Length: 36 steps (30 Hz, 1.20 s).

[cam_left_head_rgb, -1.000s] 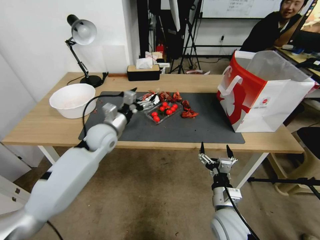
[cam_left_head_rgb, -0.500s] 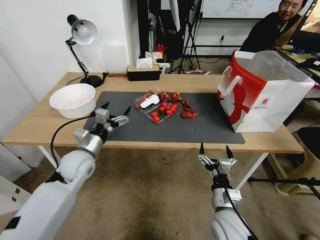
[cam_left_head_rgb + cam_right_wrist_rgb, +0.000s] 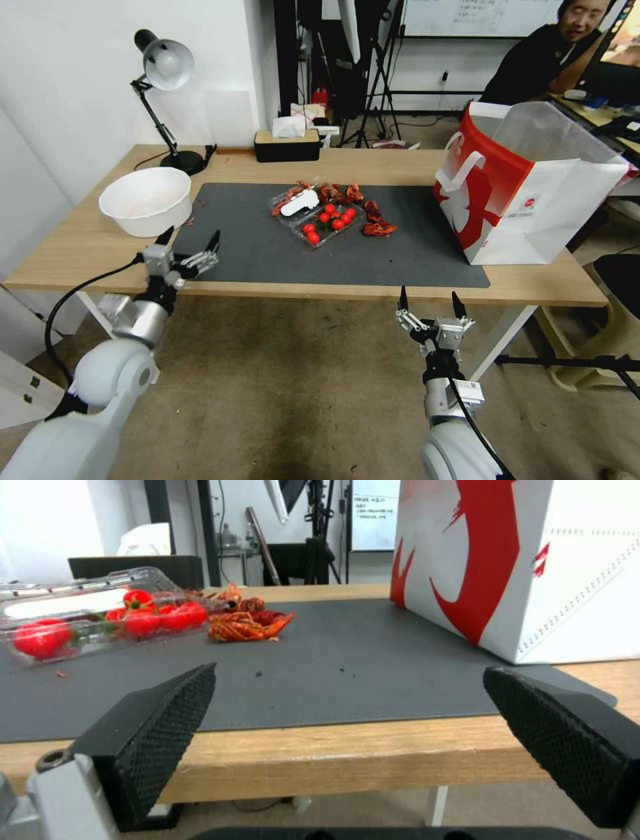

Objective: Pick up the trash from the table and place it into the takeout bag.

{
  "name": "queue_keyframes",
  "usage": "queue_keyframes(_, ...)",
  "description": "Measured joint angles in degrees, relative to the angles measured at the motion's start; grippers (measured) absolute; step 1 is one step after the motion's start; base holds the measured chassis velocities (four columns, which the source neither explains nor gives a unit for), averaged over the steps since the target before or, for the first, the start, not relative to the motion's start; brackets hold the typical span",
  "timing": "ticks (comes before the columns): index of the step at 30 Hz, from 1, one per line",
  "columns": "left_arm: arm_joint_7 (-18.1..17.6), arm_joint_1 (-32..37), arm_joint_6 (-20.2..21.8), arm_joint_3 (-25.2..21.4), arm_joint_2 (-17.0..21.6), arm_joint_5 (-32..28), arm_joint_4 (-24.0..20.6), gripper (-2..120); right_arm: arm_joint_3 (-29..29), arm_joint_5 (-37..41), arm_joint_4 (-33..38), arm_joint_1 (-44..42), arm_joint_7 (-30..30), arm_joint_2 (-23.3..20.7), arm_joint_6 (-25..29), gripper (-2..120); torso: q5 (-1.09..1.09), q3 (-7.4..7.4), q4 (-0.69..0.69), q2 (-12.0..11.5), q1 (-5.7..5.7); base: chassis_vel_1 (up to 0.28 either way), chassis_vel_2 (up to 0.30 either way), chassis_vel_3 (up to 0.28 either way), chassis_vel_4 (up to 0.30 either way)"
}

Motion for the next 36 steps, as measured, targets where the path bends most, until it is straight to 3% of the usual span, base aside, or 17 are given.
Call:
queue_keyframes(14, 0.9, 7.2, -6.2, -1.6, -3.4, 5.8, 0.1, 100, -0.1, 0.0, 0.4, -0.2, -0.1, -0.2, -0.1, 100, 0.00, 0.00, 0.00, 0.0, 0.01, 0.000, 0.000, 0.000, 0.000)
queue_keyframes(36, 1.0, 8.9, -7.6, -1.5, -4.6, 6.9, 1.7, 100, -0.6, 0.0, -0.1, 0.0, 0.0, -0.5, 0.0, 100, 0.00, 0.00, 0.00, 0.0, 0.01, 0.000, 0.000, 0.000, 0.000)
